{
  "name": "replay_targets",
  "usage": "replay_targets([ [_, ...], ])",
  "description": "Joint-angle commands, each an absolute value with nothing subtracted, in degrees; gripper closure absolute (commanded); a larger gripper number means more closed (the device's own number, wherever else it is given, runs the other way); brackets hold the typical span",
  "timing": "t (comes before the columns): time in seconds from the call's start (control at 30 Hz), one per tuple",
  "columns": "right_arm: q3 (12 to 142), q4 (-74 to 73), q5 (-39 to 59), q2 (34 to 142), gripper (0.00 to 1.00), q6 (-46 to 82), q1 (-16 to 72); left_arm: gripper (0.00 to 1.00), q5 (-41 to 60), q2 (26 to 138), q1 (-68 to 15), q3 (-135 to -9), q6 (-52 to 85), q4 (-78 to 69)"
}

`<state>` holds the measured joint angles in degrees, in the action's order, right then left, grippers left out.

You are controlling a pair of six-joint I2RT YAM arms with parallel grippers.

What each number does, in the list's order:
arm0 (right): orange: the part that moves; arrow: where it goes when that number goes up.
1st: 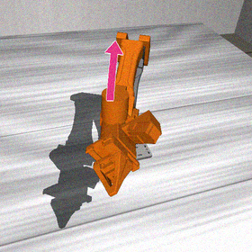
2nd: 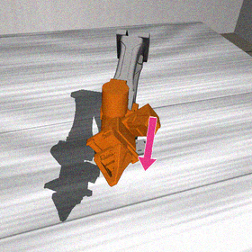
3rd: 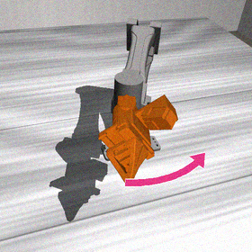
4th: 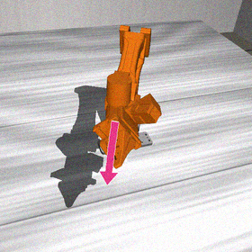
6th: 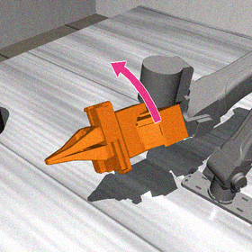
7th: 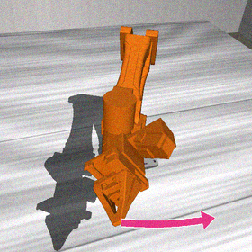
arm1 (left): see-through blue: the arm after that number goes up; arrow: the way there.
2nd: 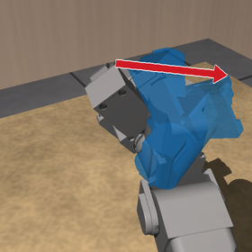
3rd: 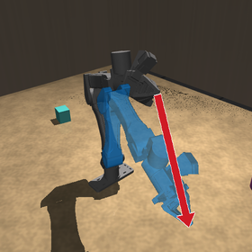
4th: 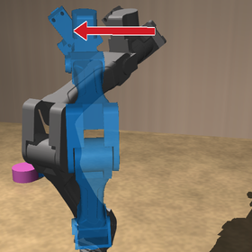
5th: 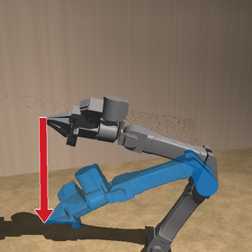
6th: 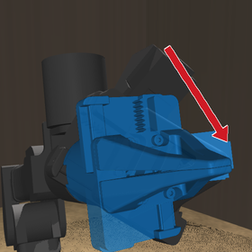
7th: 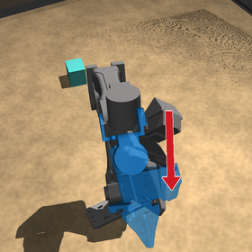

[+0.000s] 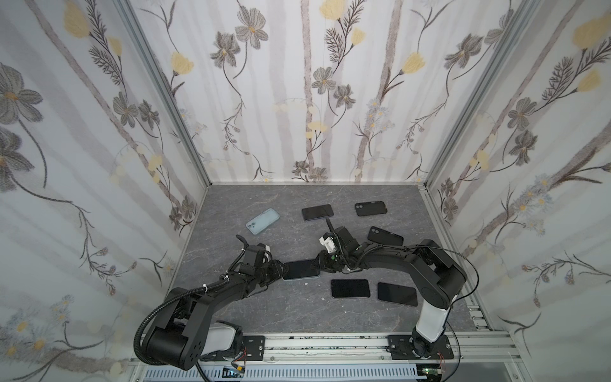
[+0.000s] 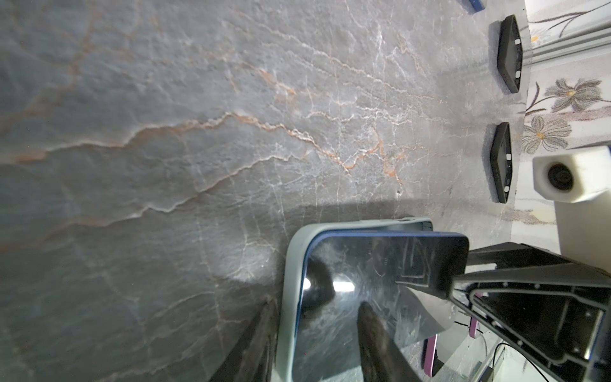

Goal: Put the phone into the phone case
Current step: 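Lower the phone edge-first into the mint case with the right gripper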

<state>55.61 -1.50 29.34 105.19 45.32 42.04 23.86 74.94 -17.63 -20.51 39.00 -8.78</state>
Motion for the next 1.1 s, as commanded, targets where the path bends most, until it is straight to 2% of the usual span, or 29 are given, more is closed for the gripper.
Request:
replay_targets([
  [0.0,56.2,-0.5,28.0,104.5,0.63,44.2,42.2,0.56,19.5,74.6,-17.6,-20.1,39.0,-0.3],
  [0.5,56.6,4.1,24.6,102.2,0.57,41.5,42.2,0.58,17.8,72.3,-17.5,-21.7,37.6,3.3],
  [1.07,56.3,6.5,24.9,103.2,0.7,40.0,42.5,0.69,20.0,74.7,-17.5,-21.4,37.8,1.2],
])
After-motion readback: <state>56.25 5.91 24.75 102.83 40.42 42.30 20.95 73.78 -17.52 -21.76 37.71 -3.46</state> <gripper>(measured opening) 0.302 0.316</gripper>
